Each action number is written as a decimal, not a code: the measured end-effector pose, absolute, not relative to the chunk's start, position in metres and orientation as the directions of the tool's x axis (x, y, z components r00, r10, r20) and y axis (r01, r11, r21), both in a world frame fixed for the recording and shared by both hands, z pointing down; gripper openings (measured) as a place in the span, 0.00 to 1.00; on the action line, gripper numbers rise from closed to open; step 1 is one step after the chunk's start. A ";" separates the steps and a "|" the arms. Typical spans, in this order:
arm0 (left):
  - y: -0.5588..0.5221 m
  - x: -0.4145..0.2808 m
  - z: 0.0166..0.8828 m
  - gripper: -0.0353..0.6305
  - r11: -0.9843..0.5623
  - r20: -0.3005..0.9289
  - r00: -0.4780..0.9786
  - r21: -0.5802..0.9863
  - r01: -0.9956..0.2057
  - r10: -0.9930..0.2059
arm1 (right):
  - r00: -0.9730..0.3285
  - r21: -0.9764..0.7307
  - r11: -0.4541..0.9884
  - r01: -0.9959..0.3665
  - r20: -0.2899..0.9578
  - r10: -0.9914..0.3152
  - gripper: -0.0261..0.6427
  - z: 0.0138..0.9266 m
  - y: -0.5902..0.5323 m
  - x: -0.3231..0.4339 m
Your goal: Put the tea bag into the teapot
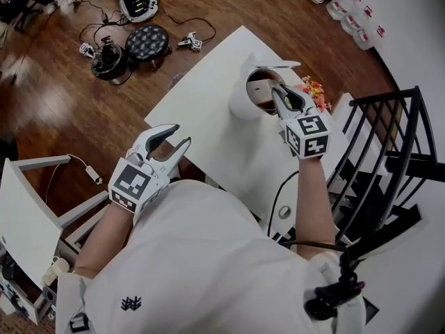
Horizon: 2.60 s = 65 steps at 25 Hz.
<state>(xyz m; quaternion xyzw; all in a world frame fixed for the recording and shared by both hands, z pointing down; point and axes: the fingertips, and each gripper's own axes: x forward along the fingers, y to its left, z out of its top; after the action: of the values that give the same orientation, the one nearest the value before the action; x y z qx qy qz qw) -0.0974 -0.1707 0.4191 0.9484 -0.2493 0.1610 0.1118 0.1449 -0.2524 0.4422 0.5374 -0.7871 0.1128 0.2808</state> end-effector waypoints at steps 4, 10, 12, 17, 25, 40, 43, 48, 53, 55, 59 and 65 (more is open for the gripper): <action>-0.171 -0.104 0.420 0.24 -0.840 0.367 0.815 0.138 -0.524 -0.448 | -0.272 0.120 0.416 -0.902 0.590 -0.760 0.14 0.455 -0.258 0.143; -0.171 -0.117 0.422 0.24 -0.824 0.377 0.799 0.140 -0.549 -0.468 | -0.269 0.145 0.447 -0.882 0.624 -0.734 0.15 0.470 -0.266 0.140; -0.171 -0.120 0.422 0.24 -0.819 0.379 0.795 0.140 -0.556 -0.474 | -0.275 0.145 0.460 -0.876 0.634 -0.722 0.16 0.474 -0.269 0.138; -0.166 -0.122 0.424 0.24 -0.819 0.386 0.793 0.143 -0.556 -0.471 | -0.278 0.148 0.483 -0.863 0.659 -0.699 0.21 0.484 -0.270 0.134; -0.165 -0.122 0.423 0.24 -0.816 0.383 0.790 0.138 -0.562 -0.479 | -0.294 0.147 0.462 -0.875 0.597 -0.746 0.22 0.457 -0.261 0.131; -0.100 -0.085 0.425 0.24 -0.730 0.424 0.698 0.115 -0.673 -0.577 | -0.452 0.055 0.532 -0.845 0.460 -0.764 0.19 0.434 -0.138 0.137; -0.079 -0.083 0.420 0.24 -0.713 0.437 0.672 0.091 -0.695 -0.599 | -0.476 0.013 0.542 -0.840 0.462 -0.749 0.19 0.448 -0.115 0.142; -0.044 -0.091 0.411 0.24 -0.708 0.439 0.658 0.068 -0.703 -0.612 | -0.467 -0.001 0.525 -0.851 0.462 -0.754 0.19 0.450 -0.078 0.149; -0.010 -0.103 0.392 0.24 -0.712 0.385 0.670 0.046 -0.700 -0.634 | -0.439 0.010 0.491 -0.871 0.434 -0.787 0.18 0.430 -0.040 0.143; 0.010 -0.112 0.389 0.24 -0.710 0.366 0.676 0.055 -0.702 -0.640 | -0.428 0.012 0.480 -0.877 0.434 -0.793 0.18 0.424 -0.017 0.139; 0.046 -0.143 0.398 0.24 -0.702 0.340 0.684 0.087 -0.707 -0.646 | -0.405 0.049 0.475 -0.878 0.451 -0.795 0.18 0.418 0.026 0.115; 0.098 -0.159 0.419 0.24 -0.687 0.314 0.683 0.117 -0.717 -0.660 | -0.397 0.088 0.490 -0.867 0.470 -0.788 0.18 0.412 0.096 0.097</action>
<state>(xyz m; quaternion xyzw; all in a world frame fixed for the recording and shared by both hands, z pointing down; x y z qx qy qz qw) -0.1590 0.0983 0.4189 0.9100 -0.3783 0.1242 0.1159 0.0974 0.0964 0.4119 0.4978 -0.8315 0.0855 0.2313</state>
